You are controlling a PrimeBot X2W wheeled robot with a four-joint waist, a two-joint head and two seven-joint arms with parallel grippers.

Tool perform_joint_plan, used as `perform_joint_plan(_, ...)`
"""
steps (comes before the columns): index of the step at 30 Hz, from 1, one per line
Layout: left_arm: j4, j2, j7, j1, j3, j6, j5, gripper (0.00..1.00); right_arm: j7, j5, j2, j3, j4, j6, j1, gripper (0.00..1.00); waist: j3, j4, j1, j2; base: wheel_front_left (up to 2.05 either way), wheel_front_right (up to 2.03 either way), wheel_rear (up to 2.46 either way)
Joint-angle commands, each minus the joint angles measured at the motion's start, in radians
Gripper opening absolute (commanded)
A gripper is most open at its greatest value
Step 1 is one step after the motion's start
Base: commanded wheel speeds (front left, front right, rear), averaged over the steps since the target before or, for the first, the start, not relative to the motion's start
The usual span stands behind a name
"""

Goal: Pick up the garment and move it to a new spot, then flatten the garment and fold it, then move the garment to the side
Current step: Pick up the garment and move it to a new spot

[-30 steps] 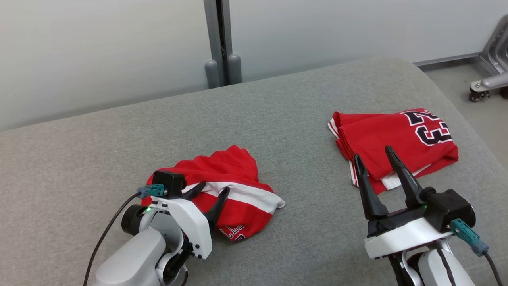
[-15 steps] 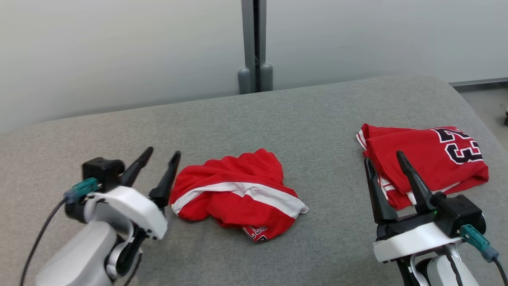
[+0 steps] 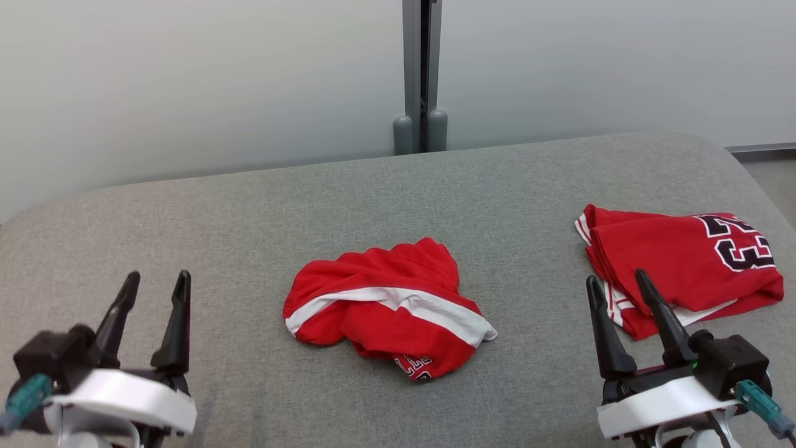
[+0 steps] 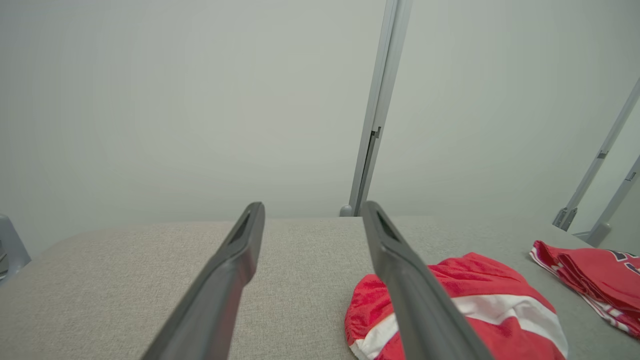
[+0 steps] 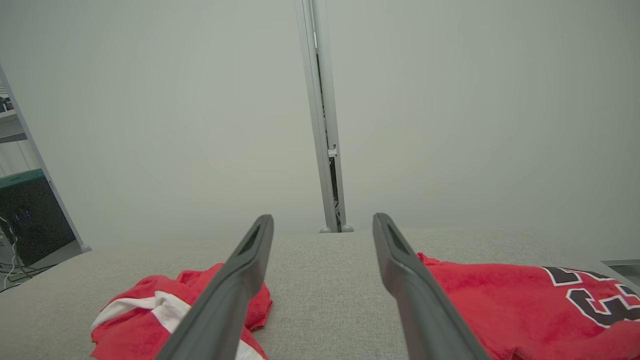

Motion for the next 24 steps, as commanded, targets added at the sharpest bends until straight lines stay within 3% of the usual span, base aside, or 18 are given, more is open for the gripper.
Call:
perform_joint_plan(1, -0.022, -0.013, -0.003, 0.040, 0.023, 0.006, 0.024, 1.00, -0.007, 0.006, -0.005, -0.001, -0.002, 0.000, 0.015, 1.00, 0.000, 0.004, 0.0000, 0.0000, 0.00, 0.00, 0.00)
perform_joint_plan(5, -0.087, -0.067, -0.004, 0.146, 0.115, 0.012, 0.100, 1.00, -0.008, 0.009, -0.006, 0.004, 0.005, 0.000, 0.018, 1.00, 0.002, 0.006, 0.0000, 0.0000, 0.00, 0.00, 0.00)
perform_joint_plan(13, -0.107, -0.159, -0.004, 0.242, 0.201, -0.037, 0.188, 1.00, -0.011, 0.015, -0.006, 0.006, 0.016, 0.000, 0.012, 1.00, 0.003, 0.016, 0.0000, 0.0000, 0.00, 0.00, 0.00)
perform_joint_plan(24, -0.093, -0.207, -0.004, 0.244, 0.237, -0.079, 0.238, 1.00, -0.013, 0.008, -0.006, 0.001, 0.022, 0.000, 0.010, 1.00, -0.007, 0.020, 0.0000, 0.0000, 0.00, 0.00, 0.00)
